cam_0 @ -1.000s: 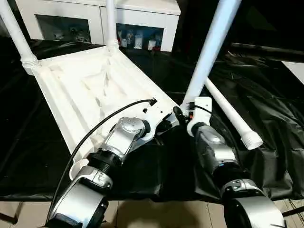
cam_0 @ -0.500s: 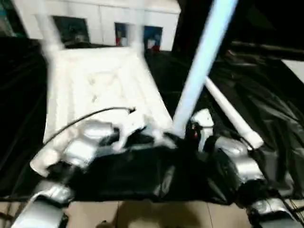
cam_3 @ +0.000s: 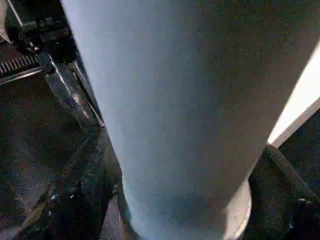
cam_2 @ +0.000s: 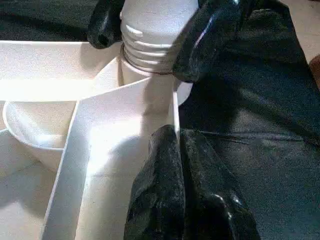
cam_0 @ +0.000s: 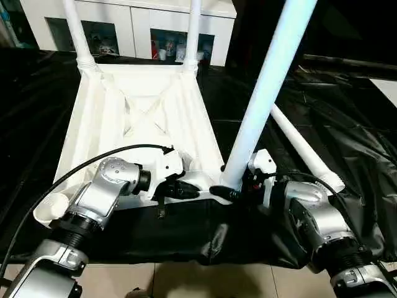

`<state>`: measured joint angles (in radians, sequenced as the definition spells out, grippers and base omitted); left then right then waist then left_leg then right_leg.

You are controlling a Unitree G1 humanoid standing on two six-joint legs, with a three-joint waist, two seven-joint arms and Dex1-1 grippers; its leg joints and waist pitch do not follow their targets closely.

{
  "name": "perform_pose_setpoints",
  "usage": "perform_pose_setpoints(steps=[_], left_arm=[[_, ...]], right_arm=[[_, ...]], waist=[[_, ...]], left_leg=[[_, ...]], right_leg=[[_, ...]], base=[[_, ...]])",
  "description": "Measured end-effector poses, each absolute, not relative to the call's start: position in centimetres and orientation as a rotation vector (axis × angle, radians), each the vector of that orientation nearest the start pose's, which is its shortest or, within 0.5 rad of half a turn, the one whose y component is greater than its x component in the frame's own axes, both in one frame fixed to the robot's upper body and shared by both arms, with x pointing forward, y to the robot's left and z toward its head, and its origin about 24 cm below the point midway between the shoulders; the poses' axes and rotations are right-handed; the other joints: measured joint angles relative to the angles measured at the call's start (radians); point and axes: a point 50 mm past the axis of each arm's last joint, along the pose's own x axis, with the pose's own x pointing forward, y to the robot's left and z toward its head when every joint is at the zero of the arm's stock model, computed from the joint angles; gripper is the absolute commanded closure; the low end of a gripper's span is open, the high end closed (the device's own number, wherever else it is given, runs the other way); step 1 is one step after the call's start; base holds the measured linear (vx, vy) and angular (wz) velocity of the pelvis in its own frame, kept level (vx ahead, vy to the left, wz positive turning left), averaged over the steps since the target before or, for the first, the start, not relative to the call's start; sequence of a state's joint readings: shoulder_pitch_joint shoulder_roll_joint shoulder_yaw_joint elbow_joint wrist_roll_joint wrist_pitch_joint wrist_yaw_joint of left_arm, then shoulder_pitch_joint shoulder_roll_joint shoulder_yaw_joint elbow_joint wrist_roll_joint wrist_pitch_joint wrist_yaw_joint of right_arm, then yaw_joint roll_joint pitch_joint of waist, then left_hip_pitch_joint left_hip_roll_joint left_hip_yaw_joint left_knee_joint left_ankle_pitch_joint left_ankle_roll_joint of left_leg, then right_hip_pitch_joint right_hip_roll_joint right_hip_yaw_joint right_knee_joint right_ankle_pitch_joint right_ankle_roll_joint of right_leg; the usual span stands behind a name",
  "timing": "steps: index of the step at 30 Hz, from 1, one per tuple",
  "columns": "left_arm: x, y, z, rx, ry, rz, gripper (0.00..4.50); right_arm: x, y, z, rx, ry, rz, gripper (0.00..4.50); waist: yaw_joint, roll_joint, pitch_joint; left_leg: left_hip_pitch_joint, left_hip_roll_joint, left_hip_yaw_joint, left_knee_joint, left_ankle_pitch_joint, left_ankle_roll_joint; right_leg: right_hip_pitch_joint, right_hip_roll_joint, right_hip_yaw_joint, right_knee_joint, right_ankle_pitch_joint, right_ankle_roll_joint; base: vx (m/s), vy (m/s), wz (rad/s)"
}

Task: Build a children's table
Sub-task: Rotate leg to tighten

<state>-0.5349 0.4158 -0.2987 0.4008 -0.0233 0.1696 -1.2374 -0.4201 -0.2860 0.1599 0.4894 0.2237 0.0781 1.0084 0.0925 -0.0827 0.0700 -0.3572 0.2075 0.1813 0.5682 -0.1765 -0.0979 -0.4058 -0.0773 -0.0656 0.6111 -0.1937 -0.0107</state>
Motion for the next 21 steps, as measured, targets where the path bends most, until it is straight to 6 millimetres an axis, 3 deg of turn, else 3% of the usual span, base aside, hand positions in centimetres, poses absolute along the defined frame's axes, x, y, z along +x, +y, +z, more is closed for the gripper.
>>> perform_pose_setpoints(steps=[9,17,21], left_arm=[[30.5,13.2,6.5,0.414,0.407,-1.382,4.5],[32.3,10.7,5.9,0.407,0.393,-1.184,4.5],[33.3,8.5,5.8,0.384,0.394,-1.075,4.5]], right_arm=[[30.1,-13.0,3.9,-0.021,0.235,1.102,1.77],[32.5,-12.3,2.9,0.067,0.23,0.701,1.8],[34.0,-11.9,3.0,0.087,0.239,0.484,1.8]], waist=[[-0.001,0.0,0.0],[-0.01,-0.004,-0.003],[-0.009,-0.004,-0.003]], left_leg=[[0.0,0.0,0.0,0.0,0.0,0.0],[0.008,0.0,0.0,0.002,0.0,-0.001],[0.008,0.0,0.0,0.002,0.001,-0.002]], right_leg=[[0.0,0.0,0.0,0.0,0.0,0.0],[0.006,0.0,0.002,0.002,0.001,0.001],[0.005,0.0,0.002,0.002,0.002,0.002]], base=[[0.0,0.0,0.0],[0.0,0.0,0.0],[0.0,0.0,0.0]])
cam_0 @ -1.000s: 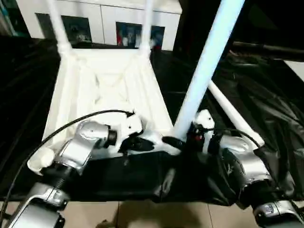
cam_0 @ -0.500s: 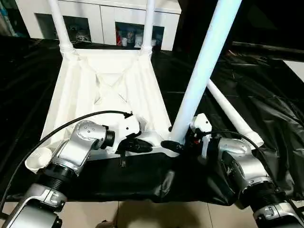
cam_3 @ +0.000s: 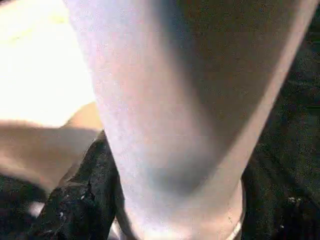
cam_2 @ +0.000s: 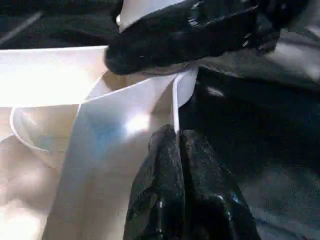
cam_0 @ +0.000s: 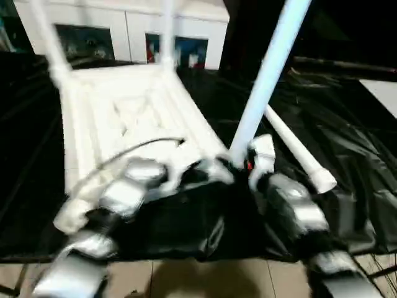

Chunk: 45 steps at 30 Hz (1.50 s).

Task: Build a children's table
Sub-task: Rotate leg to tighten

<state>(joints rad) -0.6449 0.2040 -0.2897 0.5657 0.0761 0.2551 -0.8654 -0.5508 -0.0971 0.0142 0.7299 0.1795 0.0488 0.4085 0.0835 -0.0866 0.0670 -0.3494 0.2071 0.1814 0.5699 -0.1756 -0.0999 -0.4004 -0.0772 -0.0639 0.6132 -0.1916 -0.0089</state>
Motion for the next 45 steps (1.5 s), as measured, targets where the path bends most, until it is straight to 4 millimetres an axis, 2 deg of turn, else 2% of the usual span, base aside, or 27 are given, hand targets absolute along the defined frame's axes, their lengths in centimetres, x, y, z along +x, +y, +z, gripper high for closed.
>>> perform_pose_setpoints(steps=[4,9,10,11,13,16,20,23,27,31,36,43,45], left_arm=[[34.2,5.8,5.7,0.352,0.402,-0.968,4.5],[34.4,5.0,5.8,0.35,0.396,-0.944,4.5],[34.4,5.0,5.8,0.354,0.396,-0.943,4.5],[34.4,5.1,5.8,0.358,0.396,-0.94,4.5],[34.4,5.3,5.8,0.366,0.395,-0.942,4.5],[34.6,6.5,5.7,0.388,0.384,-0.936,4.5],[34.5,7.8,5.8,0.41,0.375,-0.974,4.5],[33.7,9.5,5.9,0.421,0.357,-1.081,4.5],[32.7,11.3,6.2,0.43,0.362,-1.232,4.5],[31.9,12.1,6.4,0.429,0.377,-1.314,4.5],[31.5,13.0,6.5,0.422,0.393,-1.359,4.5],[31.4,13.2,6.5,0.424,0.391,-1.362,4.5],[31.4,13.3,6.5,0.424,0.392,-1.363,4.5]], right_arm=[[35.6,-11.6,3.4,0.106,0.255,0.273,1.8],[35.9,-11.3,3.6,0.11,0.243,0.235,1.8],[35.9,-11.3,3.6,0.117,0.24,0.239,1.45],[35.9,-11.4,3.6,0.121,0.239,0.243,1.24],[35.8,-11.5,3.5,0.131,0.236,0.261,1.1],[35.3,-11.4,3.0,0.133,0.234,0.346,0.84],[34.7,-11.6,2.6,0.078,0.234,0.458,0.77],[33.5,-12.8,2.5,0.001,0.222,0.627,0.77],[32.1,-13.2,3.0,-0.021,0.218,0.838,0.77],[31.4,-12.9,3.7,-0.018,0.2,0.964,0.77],[30.6,-13.2,3.4,-0.027,0.217,1.019,0.77],[30.5,-13.1,3.3,-0.022,0.232,1.037,1.47],[30.5,-13.1,3.3,-0.022,0.234,1.038,1.52]], waist=[[0.004,0.001,-0.001],[0.009,0.002,-0.001],[0.009,0.002,-0.001],[0.009,0.002,-0.001],[0.008,0.002,-0.001],[-0.004,0.001,-0.001],[-0.009,0.001,0.0],[-0.004,0.002,0.0],[0.005,0.004,0.001],[0.011,0.004,0.002],[0.01,0.003,0.002],[0.008,0.003,0.002],[0.008,0.003,0.002]], left_leg=[[-0.002,0.0,0.0,0.0,0.0,0.0],[-0.004,0.0,0.0,0.0,0.002,0.007],[-0.005,0.0,0.0,0.0,0.002,0.007],[-0.005,0.0,0.0,0.0,0.002,0.007],[-0.004,0.0,0.0,0.0,0.002,0.006],[-0.005,0.0,0.0,0.0,0.001,0.003],[-0.004,0.0,-0.001,-0.004,0.001,0.003],[-0.004,0.0,-0.001,-0.006,0.001,0.003],[-0.003,0.0,-0.001,-0.005,0.001,0.003],[-0.006,0.0,0.0,-0.002,0.001,0.004],[-0.008,0.0,0.001,-0.002,0.0,0.005],[-0.007,0.0,0.001,-0.002,0.0,0.005],[-0.007,0.0,0.001,-0.002,0.0,0.005]], right_leg=[[-0.001,0.0,0.0,0.0,0.002,-0.002],[-0.002,0.0,0.0,-0.001,-0.001,-0.001],[-0.002,0.0,0.0,-0.001,-0.001,-0.001],[-0.002,0.0,0.0,-0.001,-0.001,-0.001],[-0.002,0.0,0.0,-0.001,-0.001,-0.001],[-0.001,0.0,0.0,0.0,0.001,-0.001],[-0.002,0.001,-0.001,0.0,0.001,0.0],[-0.002,0.001,-0.001,-0.001,0.001,0.0],[-0.004,0.001,-0.001,-0.002,0.002,-0.002],[-0.004,0.0,-0.001,-0.004,0.001,-0.002],[-0.004,-0.001,-0.001,-0.004,0.0,-0.002],[-0.004,-0.001,-0.001,-0.004,0.0,-0.001],[-0.004,-0.001,-0.001,-0.004,0.0,-0.001]], base=[[0.0,0.0,0.0],[0.0,0.0,0.0],[0.0,0.0,0.0],[0.0,0.0,0.0],[0.0,0.0,0.0],[0.0,0.0,0.0],[0.0,0.0,0.0],[0.0,0.0,0.0],[0.0,0.0,0.0],[0.0,0.0,0.0],[0.0,0.0,0.0],[0.0,0.0,0.0],[0.0,0.0,0.0]])
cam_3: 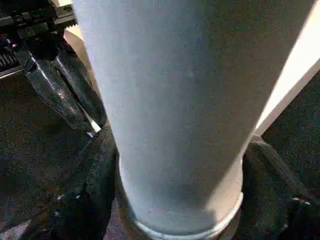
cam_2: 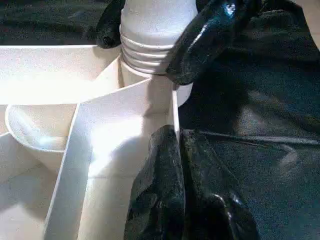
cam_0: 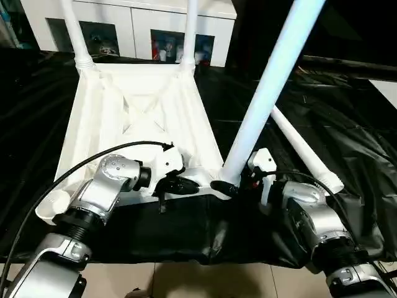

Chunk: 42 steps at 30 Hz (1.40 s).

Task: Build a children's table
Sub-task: Rotate leg to tighten

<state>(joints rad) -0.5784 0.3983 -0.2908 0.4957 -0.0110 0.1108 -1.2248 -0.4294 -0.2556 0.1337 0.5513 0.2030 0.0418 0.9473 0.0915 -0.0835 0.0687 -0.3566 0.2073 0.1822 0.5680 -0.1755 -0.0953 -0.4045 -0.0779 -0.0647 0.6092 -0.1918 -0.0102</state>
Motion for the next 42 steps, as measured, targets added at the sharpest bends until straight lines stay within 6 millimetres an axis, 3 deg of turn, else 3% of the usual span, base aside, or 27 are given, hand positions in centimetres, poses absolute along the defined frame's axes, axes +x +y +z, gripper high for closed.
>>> perform_pose_setpoints(steps=[5,9,16,22,25,27,28,33,42], left_arm=[[31.3,13.3,6.5,0.421,0.393,-1.363,4.5],[31.8,12.8,6.3,0.422,0.381,-1.303,4.5],[33.9,8.7,5.8,0.409,0.373,-1.087,4.5],[34.6,5.9,5.8,0.39,0.376,-0.973,4.5],[34.7,5.3,5.9,0.386,0.378,-0.965,4.5],[34.7,5.2,5.9,0.387,0.378,-0.965,4.5],[34.7,5.2,5.9,0.388,0.378,-0.965,4.5],[35.0,6.5,5.8,0.419,0.368,-0.926,4.5],[34.2,8.0,6.0,0.41,0.273,-0.99,4.5]], right_arm=[[30.4,-12.9,3.2,-0.004,0.23,1.028,1.76],[30.8,-12.3,2.7,0.075,0.211,0.894,1.79],[33.6,-11.8,2.4,0.167,0.215,0.477,1.8],[35.2,-11.3,2.9,0.143,0.231,0.261,1.8],[35.3,-11.4,2.9,0.12,0.222,0.246,1.8],[35.3,-11.5,2.9,0.129,0.216,0.247,1.24],[35.2,-11.5,2.8,0.135,0.214,0.25,1.24],[34.4,-11.3,2.2,0.149,0.198,0.33,0.72],[32.6,-12.8,2.0,0.066,0.163,0.495,0.72]], waist=[[-0.001,0.0,0.0],[-0.004,0.0,0.0],[-0.006,-0.001,0.0],[-0.001,0.0,-0.001],[0.002,-0.001,-0.002],[0.004,-0.001,-0.002],[0.004,-0.001,-0.002],[-0.014,-0.003,-0.002],[-0.013,-0.003,-0.001]], left_leg=[[0.0,0.0,0.0,0.0,0.0,0.0],[0.003,0.0,0.0,0.001,0.0,0.0],[0.006,0.0,0.0,0.0,0.001,-0.001],[0.003,0.0,0.0,0.0,0.002,-0.003],[0.001,-0.001,0.0,0.0,0.001,0.0],[0.001,-0.001,0.0,0.0,0.004,0.005],[0.001,-0.001,0.001,0.001,0.004,0.005],[0.001,0.0,0.0,0.001,0.001,0.0],[0.0,0.0,-0.001,0.0,0.002,0.0]], right_leg=[[0.0,0.0,0.0,0.0,0.0,0.0],[0.001,0.0,0.001,0.002,0.0,0.0],[0.002,0.0,0.001,0.002,0.0,0.002],[0.002,0.0,0.001,0.002,0.001,0.0],[0.002,0.0,0.001,0.001,-0.001,0.001],[0.002,0.0,0.001,0.001,-0.001,0.001],[0.002,0.0,0.001,0.001,-0.001,0.001],[0.002,0.0,0.001,0.002,0.001,0.001],[-0.001,0.001,0.0,0.002,0.001,0.001]], base=[[0.0,0.0,0.0],[0.0,0.0,0.0],[0.0,0.0,0.0],[0.0,0.0,0.0],[0.0,0.0,0.0],[0.0,0.0,0.0],[0.0,0.0,0.0],[0.0,0.0,0.0],[0.0,0.0,0.0]])
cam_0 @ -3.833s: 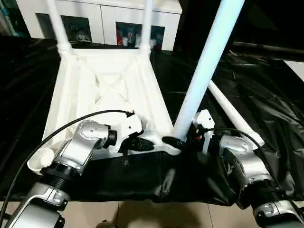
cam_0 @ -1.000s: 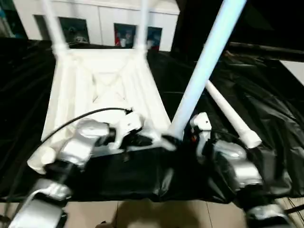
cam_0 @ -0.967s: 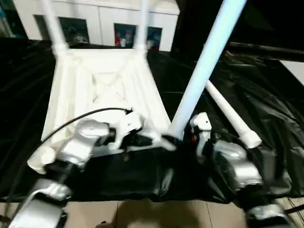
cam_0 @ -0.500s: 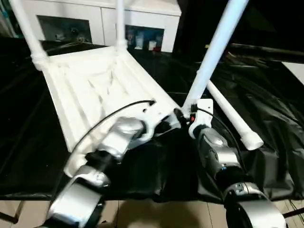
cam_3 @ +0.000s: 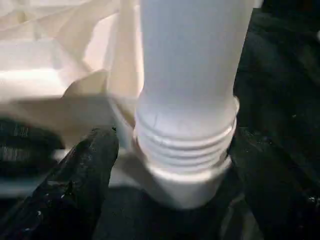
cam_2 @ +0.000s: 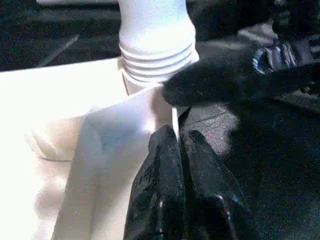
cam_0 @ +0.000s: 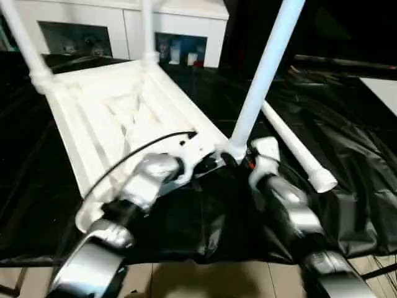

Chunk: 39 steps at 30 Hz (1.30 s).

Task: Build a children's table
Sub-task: Rotate leg to tighten, then rotate table base

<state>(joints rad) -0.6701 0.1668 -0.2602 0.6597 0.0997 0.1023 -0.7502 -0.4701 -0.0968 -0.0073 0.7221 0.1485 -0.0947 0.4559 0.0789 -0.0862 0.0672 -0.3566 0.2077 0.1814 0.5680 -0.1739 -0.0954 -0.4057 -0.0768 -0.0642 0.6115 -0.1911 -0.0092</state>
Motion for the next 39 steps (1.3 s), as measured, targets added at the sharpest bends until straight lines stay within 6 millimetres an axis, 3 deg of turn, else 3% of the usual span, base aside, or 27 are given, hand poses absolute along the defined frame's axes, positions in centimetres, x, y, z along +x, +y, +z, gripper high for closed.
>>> perform_pose_setpoints(steps=[2,4,10,15,21,23,26,31,39], left_arm=[[34.1,8.3,6.3,0.359,0.234,-0.978,4.5],[34.4,8.9,7.9,0.305,0.15,-0.948,4.5],[35.3,12.2,12.3,0.204,0.007,-0.816,4.5],[35.9,15.9,12.8,0.229,0.06,-0.628,4.0],[36.2,23.1,13.8,0.358,0.081,-0.171,3.6],[35.6,26.7,14.3,0.424,0.097,0.002,3.53],[34.2,30.4,14.5,0.476,0.127,0.163,3.2],[33.4,31.3,13.4,0.507,0.175,0.205,3.2],[32.7,32.6,13.6,0.558,0.188,0.262,3.2]], right_arm=[[32.1,-13.2,2.2,0.059,0.146,0.52,0.72],[31.3,-13.5,2.3,0.049,0.132,0.578,0.72],[29.6,-13.2,2.5,0.053,0.132,0.708,0.72],[29.5,-12.8,2.7,0.038,0.136,0.744,0.67],[28.7,-11.9,2.9,0.025,0.136,0.825,0.67],[28.6,-11.8,2.9,0.008,0.137,0.825,0.67],[29.0,-12.8,2.6,-0.031,0.159,0.761,0.67],[30.8,-14.3,2.8,-0.105,0.166,0.61,0.67],[31.7,-16.9,2.3,-0.152,0.211,0.425,0.67]], waist=[[0.002,-0.001,0.001],[0.004,-0.004,0.002],[0.002,-0.004,0.003],[0.004,-0.005,0.004],[-0.001,-0.012,0.009],[-0.014,-0.016,0.01],[-0.014,-0.016,0.01],[0.008,-0.02,0.011],[0.009,-0.023,0.009]], left_leg=[[-0.005,0.0,0.0,0.002,0.001,0.001],[-0.011,0.0,0.0,0.003,0.003,0.006],[-0.011,0.001,0.0,0.003,0.003,0.006],[-0.011,0.001,0.0,0.003,0.003,0.004],[-0.012,0.002,-0.001,0.003,0.001,0.002],[-0.012,0.002,-0.001,0.003,0.001,0.002],[-0.012,0.001,-0.001,0.003,0.0,0.001],[-0.012,0.002,-0.002,0.008,0.001,-0.001],[-0.012,0.001,-0.004,0.008,0.002,-0.002]], right_leg=[[-0.003,0.0,0.0,0.0,0.0,0.0],[-0.009,0.0,0.0,0.0,0.001,-0.001],[-0.011,0.001,0.0,0.001,0.001,-0.001],[-0.011,0.001,0.0,0.002,0.001,-0.002],[-0.011,0.002,0.0,0.001,0.001,-0.001],[-0.012,0.003,0.0,0.001,0.001,-0.001],[-0.01,0.002,0.0,0.0,0.001,-0.001],[-0.007,0.002,0.0,0.002,0.002,-0.002],[-0.006,0.002,0.0,0.004,0.002,-0.002]], base=[[0.0,0.0,0.0],[0.0,0.0,0.0],[0.0,0.0,0.0],[0.0,0.0,0.0],[0.0,0.0,0.0],[0.0,0.0,0.0],[0.0,0.0,0.0],[0.0,0.0,0.0],[0.0,0.0,0.0]])
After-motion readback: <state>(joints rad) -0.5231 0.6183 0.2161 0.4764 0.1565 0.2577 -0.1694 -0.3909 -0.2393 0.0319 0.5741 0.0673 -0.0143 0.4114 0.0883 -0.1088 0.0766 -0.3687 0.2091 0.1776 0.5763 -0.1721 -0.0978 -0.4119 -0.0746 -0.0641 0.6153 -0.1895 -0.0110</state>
